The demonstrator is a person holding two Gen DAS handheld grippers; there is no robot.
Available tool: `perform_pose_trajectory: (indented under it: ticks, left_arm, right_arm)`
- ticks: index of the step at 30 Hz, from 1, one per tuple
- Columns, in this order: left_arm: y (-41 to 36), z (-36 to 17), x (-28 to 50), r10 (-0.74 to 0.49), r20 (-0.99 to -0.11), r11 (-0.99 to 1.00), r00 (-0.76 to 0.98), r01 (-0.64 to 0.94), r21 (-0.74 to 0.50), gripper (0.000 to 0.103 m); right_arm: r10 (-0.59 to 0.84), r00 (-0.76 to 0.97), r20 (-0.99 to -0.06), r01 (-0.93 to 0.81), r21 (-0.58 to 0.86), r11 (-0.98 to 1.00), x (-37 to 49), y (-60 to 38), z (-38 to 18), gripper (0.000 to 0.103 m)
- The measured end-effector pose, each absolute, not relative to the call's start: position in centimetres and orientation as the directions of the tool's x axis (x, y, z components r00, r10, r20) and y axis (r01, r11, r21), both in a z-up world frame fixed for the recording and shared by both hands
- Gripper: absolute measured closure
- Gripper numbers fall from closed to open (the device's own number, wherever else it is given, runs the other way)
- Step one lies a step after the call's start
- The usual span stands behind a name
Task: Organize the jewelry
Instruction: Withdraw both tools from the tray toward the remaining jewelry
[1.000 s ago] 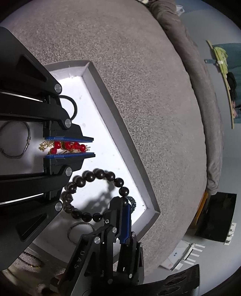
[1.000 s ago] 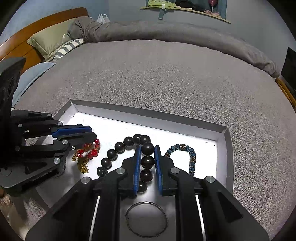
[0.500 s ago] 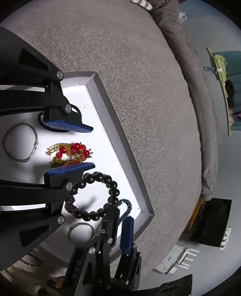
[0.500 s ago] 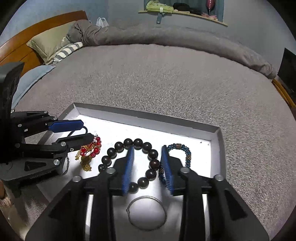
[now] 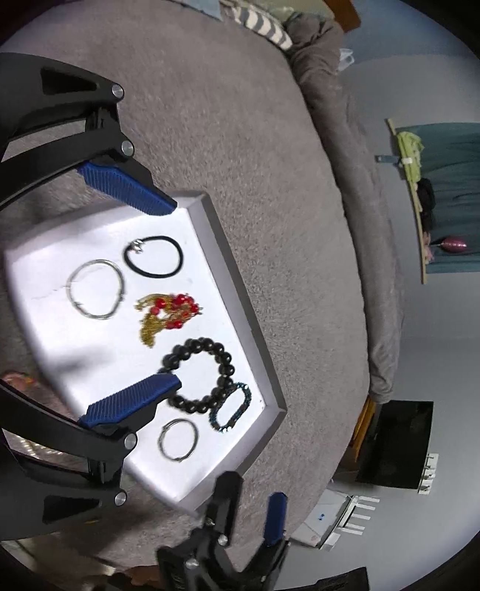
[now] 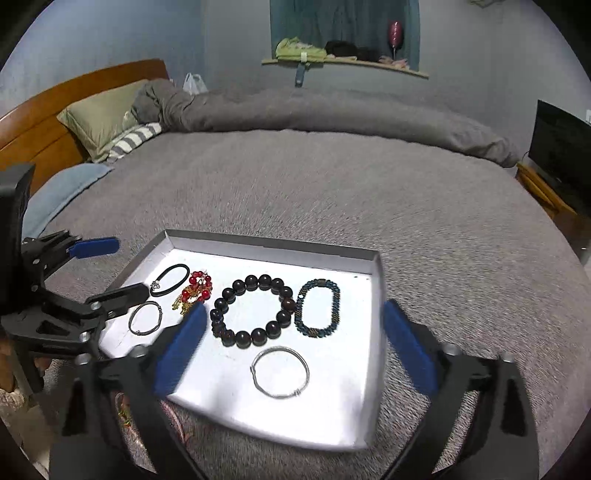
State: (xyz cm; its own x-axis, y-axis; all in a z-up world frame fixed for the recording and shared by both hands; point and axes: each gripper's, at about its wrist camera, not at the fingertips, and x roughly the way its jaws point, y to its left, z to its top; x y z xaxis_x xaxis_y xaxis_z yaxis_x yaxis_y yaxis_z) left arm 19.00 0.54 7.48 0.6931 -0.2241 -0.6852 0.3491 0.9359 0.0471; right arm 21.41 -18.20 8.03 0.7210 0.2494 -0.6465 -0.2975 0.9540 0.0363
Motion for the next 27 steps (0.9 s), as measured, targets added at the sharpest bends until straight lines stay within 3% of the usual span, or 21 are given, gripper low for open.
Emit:
perform_pose_trajectory:
  ticks: [22, 27]
  left_arm:
    - [2.0, 6.1, 9.4, -0.2, -0.684, 0.937, 0.702, 0.342, 0.077, 0.006]
    - [1.4, 4.1, 8.3, -0.186, -0.711, 0.936, 0.679, 0.342, 0.082, 0.006]
  right_arm:
    - [0.157, 0.811, -0.564, -0.188, 0.002, 0.982, 13.2, -23.4, 6.2, 0.005]
    - [0.174, 0.769, -0.616, -0.215, 0.008, 0.977, 11.6, -23.8, 3.8, 0.005]
